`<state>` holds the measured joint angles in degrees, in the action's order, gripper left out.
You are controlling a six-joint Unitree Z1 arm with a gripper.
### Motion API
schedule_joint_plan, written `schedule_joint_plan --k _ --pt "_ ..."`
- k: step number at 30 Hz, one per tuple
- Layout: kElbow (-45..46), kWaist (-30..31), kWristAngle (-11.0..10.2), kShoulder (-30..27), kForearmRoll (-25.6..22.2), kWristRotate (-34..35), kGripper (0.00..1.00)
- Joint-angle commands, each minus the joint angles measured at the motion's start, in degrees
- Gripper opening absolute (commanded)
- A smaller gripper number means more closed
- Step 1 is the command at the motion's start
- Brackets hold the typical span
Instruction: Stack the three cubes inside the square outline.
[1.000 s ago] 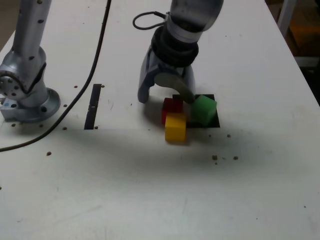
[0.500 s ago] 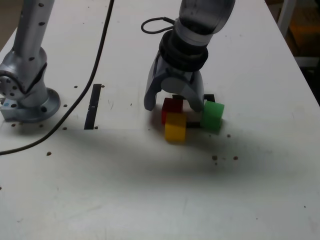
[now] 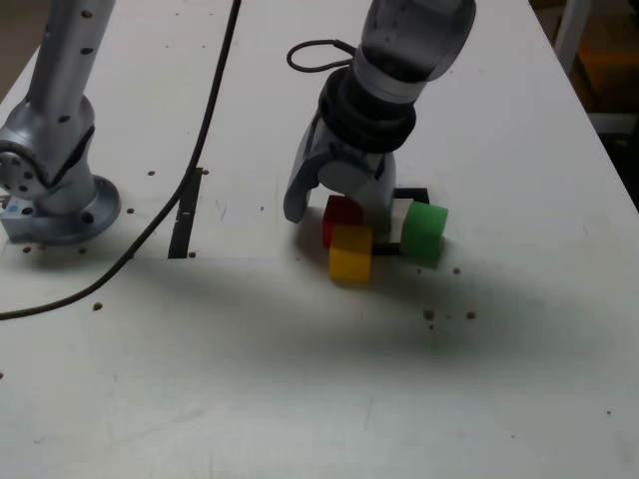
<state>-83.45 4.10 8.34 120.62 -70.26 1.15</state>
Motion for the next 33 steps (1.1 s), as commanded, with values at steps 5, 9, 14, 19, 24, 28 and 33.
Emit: schedule_joint_plan --k 5,9,14,19,24,28,33 --pt "-0.5 0.1 -0.9 0.3 0.0 0.0 0.71" --pt "-0.6 0.1 -1.1 0.4 -0.3 0.0 0.60" --pt "-0.4 0.1 -0.8 0.0 0.1 0.1 0.42" --pt "0.1 0.1 -1.1 -0.8 1.4 0.2 0.35" --pt "0.1 -0.5 -3.5 -2.0 2.7 0.2 0.32" --pt "-0.3 -1.0 -5.6 -2.6 3.8 0.5 0.32" --pt "-2.1 -1.4 -7.8 -1.9 3.5 1.7 0.32"
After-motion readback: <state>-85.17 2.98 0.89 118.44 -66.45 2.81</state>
